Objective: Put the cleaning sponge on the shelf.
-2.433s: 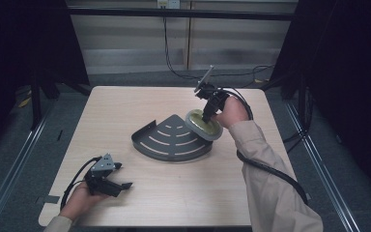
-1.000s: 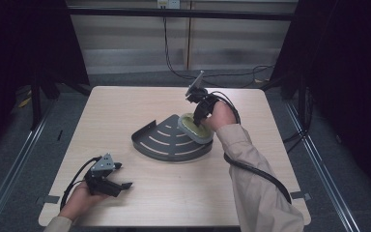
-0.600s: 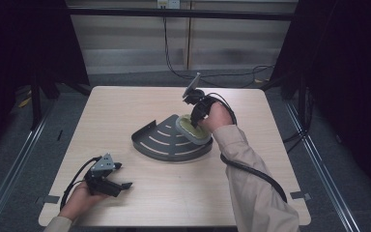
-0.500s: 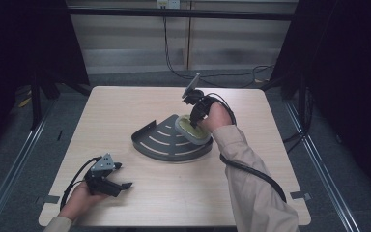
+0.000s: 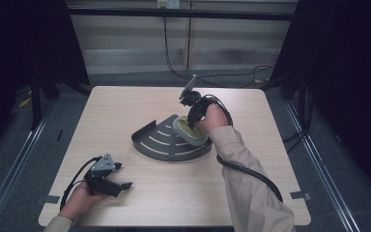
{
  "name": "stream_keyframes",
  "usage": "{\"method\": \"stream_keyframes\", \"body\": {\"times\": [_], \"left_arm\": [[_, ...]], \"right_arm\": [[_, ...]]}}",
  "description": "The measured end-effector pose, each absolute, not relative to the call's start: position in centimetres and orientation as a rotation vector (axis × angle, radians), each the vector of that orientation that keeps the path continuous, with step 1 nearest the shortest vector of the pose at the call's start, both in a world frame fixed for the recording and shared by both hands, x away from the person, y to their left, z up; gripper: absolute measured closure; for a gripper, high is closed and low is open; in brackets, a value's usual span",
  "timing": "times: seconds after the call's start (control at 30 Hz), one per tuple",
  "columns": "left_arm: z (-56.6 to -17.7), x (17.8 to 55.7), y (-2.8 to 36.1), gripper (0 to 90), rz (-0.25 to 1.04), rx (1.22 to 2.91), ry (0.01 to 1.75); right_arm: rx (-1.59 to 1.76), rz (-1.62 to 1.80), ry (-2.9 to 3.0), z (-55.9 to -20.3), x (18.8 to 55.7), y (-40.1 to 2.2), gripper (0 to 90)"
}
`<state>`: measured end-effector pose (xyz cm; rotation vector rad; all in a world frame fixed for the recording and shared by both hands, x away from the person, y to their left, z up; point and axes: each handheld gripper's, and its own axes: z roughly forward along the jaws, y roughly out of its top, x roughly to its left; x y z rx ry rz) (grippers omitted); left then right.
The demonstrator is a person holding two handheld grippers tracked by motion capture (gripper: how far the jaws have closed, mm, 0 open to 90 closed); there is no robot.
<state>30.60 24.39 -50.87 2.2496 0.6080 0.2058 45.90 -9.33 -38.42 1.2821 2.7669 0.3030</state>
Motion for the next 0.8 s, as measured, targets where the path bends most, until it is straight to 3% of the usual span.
{"method": "stream_keyframes", "body": {"times": [0.8], "left_arm": [[-50.8,30.6,24.4,13.2,0.21,2.254,0.609]], "right_arm": [[1.269,0.27,2.78,-39.7,46.2,-8.7,71.1]]}}
